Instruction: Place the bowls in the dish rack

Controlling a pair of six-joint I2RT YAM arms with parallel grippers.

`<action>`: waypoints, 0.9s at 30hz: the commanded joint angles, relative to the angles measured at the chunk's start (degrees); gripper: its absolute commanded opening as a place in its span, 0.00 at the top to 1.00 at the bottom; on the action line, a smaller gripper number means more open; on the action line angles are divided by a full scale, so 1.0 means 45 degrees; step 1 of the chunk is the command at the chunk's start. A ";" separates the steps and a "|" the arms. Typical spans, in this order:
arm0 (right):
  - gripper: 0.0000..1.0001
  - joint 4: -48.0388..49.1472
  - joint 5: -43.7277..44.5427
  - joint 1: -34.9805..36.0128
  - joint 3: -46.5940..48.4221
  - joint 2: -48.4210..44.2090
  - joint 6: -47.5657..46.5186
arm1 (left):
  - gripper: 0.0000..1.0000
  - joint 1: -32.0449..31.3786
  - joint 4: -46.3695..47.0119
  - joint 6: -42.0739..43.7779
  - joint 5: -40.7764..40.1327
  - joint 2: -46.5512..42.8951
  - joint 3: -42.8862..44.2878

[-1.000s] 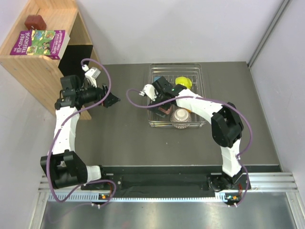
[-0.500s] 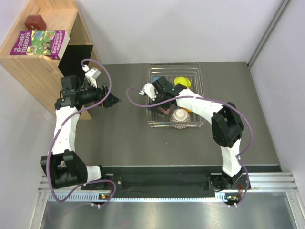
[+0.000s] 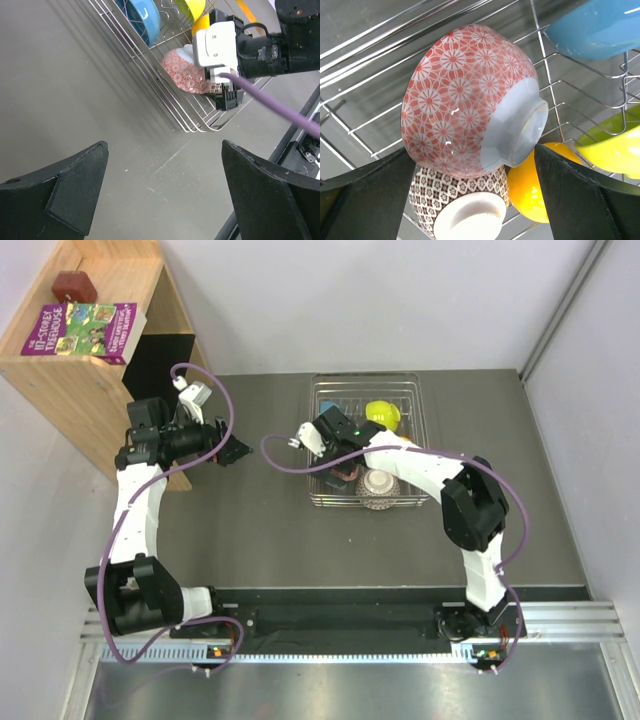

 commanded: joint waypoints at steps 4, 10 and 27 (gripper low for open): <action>0.00 -0.1075 0.0205 0.0407 0.1150 -0.0493 -0.0947 | 0.01 0.0055 0.0405 0.0345 0.0322 -0.0057 -0.0113; 0.00 -0.1602 0.0107 0.0602 0.1384 -0.0415 -0.1260 | 0.01 0.0074 0.0425 0.0403 0.0322 -0.0057 -0.0152; 0.00 -0.1310 0.1592 -0.2012 0.3378 -0.2445 0.1042 | 0.01 -0.1036 0.1166 0.0267 -0.0497 0.1056 -0.0152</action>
